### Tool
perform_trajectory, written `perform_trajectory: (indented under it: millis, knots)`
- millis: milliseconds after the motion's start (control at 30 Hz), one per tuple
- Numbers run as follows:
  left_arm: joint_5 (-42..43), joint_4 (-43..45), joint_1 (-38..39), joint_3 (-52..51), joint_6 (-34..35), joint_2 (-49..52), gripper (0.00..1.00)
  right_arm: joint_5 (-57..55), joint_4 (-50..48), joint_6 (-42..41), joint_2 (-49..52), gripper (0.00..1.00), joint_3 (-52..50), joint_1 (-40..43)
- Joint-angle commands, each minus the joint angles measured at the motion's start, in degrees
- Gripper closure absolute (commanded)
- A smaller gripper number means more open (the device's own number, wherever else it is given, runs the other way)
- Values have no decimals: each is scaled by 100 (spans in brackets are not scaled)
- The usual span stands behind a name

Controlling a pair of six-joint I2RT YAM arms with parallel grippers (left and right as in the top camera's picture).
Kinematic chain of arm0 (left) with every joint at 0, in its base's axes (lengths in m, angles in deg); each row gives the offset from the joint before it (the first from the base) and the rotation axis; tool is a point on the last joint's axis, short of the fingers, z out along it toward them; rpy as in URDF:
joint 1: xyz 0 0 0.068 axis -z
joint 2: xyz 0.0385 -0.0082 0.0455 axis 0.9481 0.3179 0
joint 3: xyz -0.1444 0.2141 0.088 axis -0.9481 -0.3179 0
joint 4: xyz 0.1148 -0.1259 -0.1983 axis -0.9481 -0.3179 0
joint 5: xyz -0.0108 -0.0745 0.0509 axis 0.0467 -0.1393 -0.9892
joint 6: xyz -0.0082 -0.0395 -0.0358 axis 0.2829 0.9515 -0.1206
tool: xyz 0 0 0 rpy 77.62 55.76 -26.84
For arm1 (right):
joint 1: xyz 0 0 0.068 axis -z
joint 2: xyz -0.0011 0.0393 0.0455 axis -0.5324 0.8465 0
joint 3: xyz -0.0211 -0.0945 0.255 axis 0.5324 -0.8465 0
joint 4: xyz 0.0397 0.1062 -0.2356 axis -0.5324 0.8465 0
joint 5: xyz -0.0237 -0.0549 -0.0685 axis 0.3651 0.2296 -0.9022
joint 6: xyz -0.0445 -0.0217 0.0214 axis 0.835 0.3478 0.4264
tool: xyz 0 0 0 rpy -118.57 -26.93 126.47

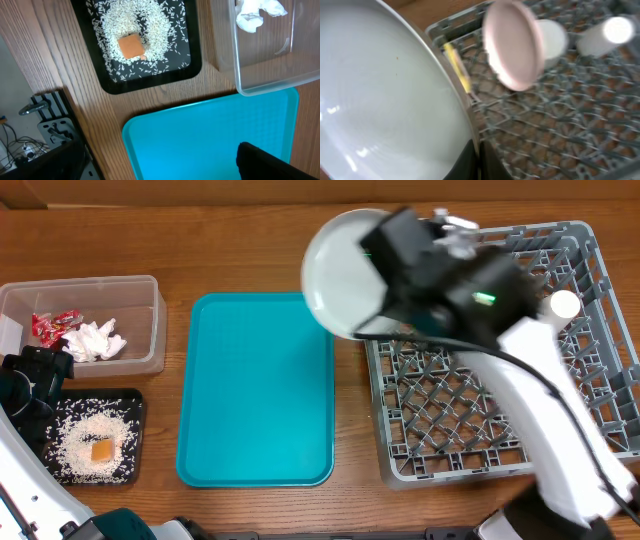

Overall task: Sort waste into correct bins and load items into the dishwasher rack
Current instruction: 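Lift the white plate and carry it right over the rack, then lower the plate upright into the rack slots and release it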

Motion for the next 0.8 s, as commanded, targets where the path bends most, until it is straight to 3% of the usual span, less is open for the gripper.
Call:
perform_trajectory:
  millis: [0, 300, 567, 767]
  knots:
    - [-61, 4, -22, -20, 79, 11, 0, -146, -31, 256, -885, 96, -787, 688]
    - [-61, 4, -22, -20, 79, 11, 0, -313, -31, 393, -2570, 96, -2872, 2039]
    - [-61, 4, -22, -20, 76, 11, 0, -514, -31, 481, -2852, 96, -3801, 2133]
    - [-61, 4, -22, -20, 79, 11, 0, -1108, -81, 50, -2846, 96, -4710, 2122]
